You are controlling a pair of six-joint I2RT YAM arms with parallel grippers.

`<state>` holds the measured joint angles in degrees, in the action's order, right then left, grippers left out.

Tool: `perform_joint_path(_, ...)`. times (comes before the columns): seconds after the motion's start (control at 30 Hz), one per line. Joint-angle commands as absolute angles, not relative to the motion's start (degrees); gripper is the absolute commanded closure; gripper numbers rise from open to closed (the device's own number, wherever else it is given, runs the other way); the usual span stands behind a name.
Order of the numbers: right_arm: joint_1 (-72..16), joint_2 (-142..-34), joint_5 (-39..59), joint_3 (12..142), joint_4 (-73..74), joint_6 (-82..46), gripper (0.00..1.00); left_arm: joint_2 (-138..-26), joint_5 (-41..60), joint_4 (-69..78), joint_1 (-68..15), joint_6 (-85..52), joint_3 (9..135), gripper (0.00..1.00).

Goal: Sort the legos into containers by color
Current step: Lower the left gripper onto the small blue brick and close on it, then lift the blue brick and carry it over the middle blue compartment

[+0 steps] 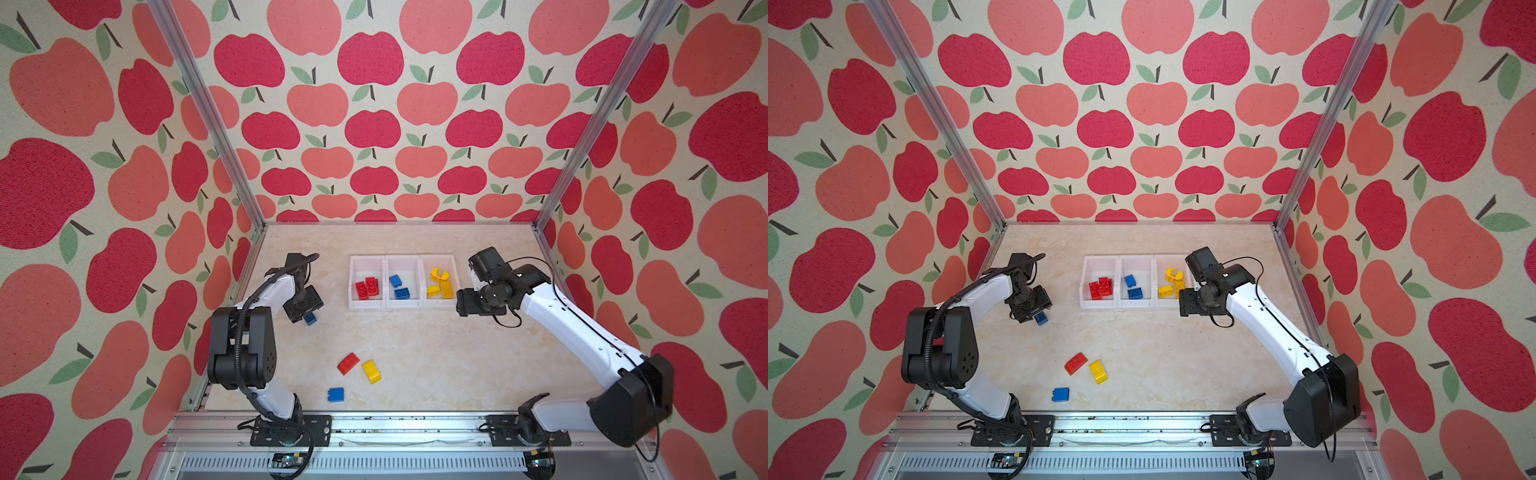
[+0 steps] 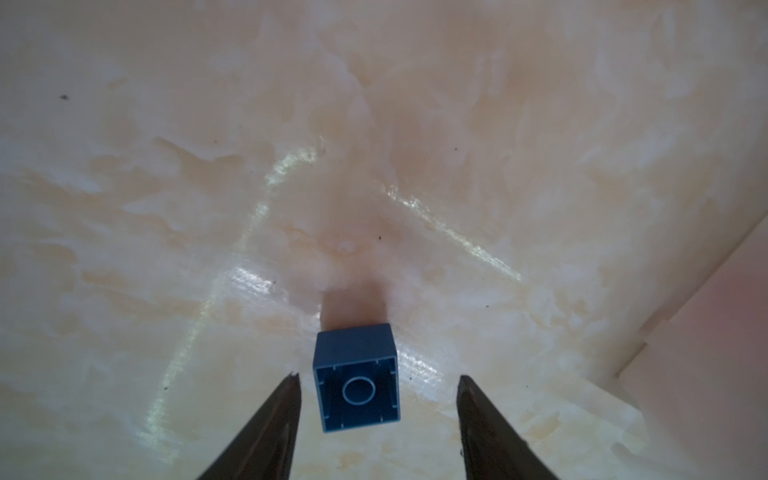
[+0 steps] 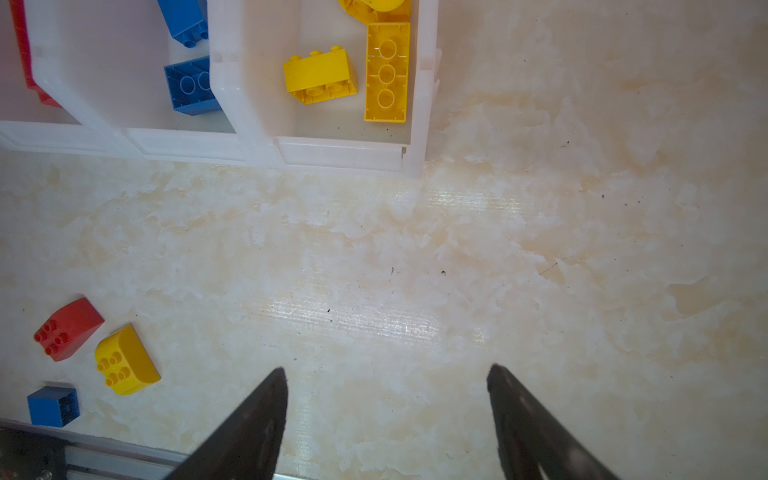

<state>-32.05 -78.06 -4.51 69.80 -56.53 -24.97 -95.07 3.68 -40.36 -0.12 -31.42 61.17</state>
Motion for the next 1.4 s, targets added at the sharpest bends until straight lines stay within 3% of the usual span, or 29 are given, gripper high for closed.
perform_joint_path(0.0,-31.5,-77.7,-4.0,70.4,-58.2,-24.9,0.22,-96.5,3.3,-39.7,0.2,-31.4,60.6,0.40)
perform_joint_path(0.53,-30.5,-78.8,-3.4,71.0,-58.2,-24.1,0.22,-99.0,2.8,-39.8,-0.2,-31.9,60.2,0.44)
perform_joint_path(1.1,-30.0,-78.4,-2.9,69.8,-57.4,-24.2,0.23,-97.3,1.9,-40.7,-1.1,-32.7,59.8,0.68)
perform_joint_path(1.37,-29.3,-77.2,-2.1,67.7,-56.6,-25.0,0.22,-93.1,0.7,-43.4,-2.4,-32.8,60.9,0.71)
